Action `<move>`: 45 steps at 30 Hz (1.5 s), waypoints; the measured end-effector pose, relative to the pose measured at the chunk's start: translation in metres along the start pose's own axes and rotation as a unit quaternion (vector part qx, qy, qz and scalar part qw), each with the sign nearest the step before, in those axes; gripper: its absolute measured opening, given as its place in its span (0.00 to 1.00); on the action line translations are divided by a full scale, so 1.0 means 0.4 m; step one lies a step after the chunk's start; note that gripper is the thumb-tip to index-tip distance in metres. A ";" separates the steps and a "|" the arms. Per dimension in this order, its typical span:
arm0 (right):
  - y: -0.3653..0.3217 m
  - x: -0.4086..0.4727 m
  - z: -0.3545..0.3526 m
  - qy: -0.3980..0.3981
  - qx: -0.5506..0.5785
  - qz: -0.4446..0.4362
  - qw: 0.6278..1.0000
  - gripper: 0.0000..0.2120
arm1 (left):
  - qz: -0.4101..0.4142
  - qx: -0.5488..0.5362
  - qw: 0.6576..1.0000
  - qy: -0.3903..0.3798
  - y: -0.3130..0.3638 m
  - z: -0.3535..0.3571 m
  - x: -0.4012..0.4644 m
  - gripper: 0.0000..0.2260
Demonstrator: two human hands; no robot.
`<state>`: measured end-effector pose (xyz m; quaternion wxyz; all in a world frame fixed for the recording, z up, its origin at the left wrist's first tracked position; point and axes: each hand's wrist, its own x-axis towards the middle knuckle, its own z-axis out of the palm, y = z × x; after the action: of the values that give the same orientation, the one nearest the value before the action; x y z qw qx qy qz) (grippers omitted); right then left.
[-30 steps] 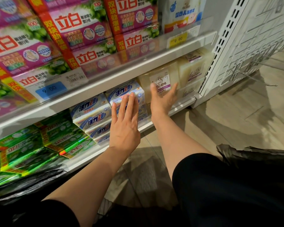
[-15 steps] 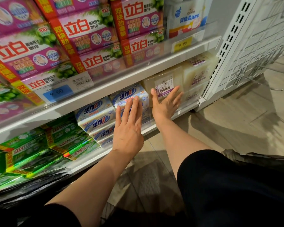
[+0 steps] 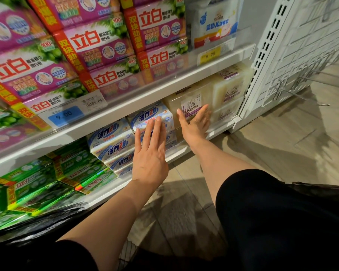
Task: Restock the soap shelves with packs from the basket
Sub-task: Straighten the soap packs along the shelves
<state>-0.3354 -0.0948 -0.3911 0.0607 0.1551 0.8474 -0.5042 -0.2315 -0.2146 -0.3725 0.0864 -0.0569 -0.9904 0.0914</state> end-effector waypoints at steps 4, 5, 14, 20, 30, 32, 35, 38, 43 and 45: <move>0.018 0.004 -0.012 -0.015 -0.052 0.005 0.999 0.49 | 0.001 0.002 1.000 0.007 -0.001 0.008 0.002 0.44; 0.022 0.004 -0.013 -0.008 -0.055 0.000 0.998 0.49 | 0.001 0.004 1.000 0.008 -0.001 0.010 0.002 0.44; -0.016 -0.040 0.014 0.154 0.052 -0.099 0.982 0.54 | -0.006 0.015 1.000 0.013 0.001 0.015 0.005 0.42; -0.055 -0.031 -0.001 0.190 0.086 -0.117 0.971 0.58 | -0.008 0.021 1.000 0.013 0.004 0.015 0.004 0.40; -0.069 -0.008 -0.022 0.168 0.091 -0.097 0.977 0.58 | 0.001 0.018 1.000 0.012 0.002 0.021 0.002 0.39; -0.073 -0.014 -0.021 0.169 0.080 -0.095 0.978 0.58 | 0.001 0.006 1.000 0.018 0.000 0.023 0.003 0.39; -0.067 -0.041 -0.019 0.173 0.068 -0.103 0.977 0.58 | 0.013 -0.009 0.999 0.043 -0.017 0.024 -0.008 0.42; -0.039 -0.095 -0.006 0.179 0.066 -0.120 0.974 0.54 | -0.024 -0.036 0.996 0.076 -0.059 0.037 -0.068 0.44; -0.014 -0.181 0.055 0.114 -0.009 -0.155 0.981 0.50 | -0.188 -0.055 0.980 0.036 -0.119 0.047 -0.168 0.47; -0.019 -0.186 0.066 0.127 -0.052 -0.141 0.981 0.46 | -0.191 -0.063 0.979 0.004 -0.125 0.040 -0.171 0.48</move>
<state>-0.2691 -0.1363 -0.3781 -0.1109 0.0937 0.8864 -0.4396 -0.1724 -0.2751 -0.3894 0.1021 0.1281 -0.9864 0.0101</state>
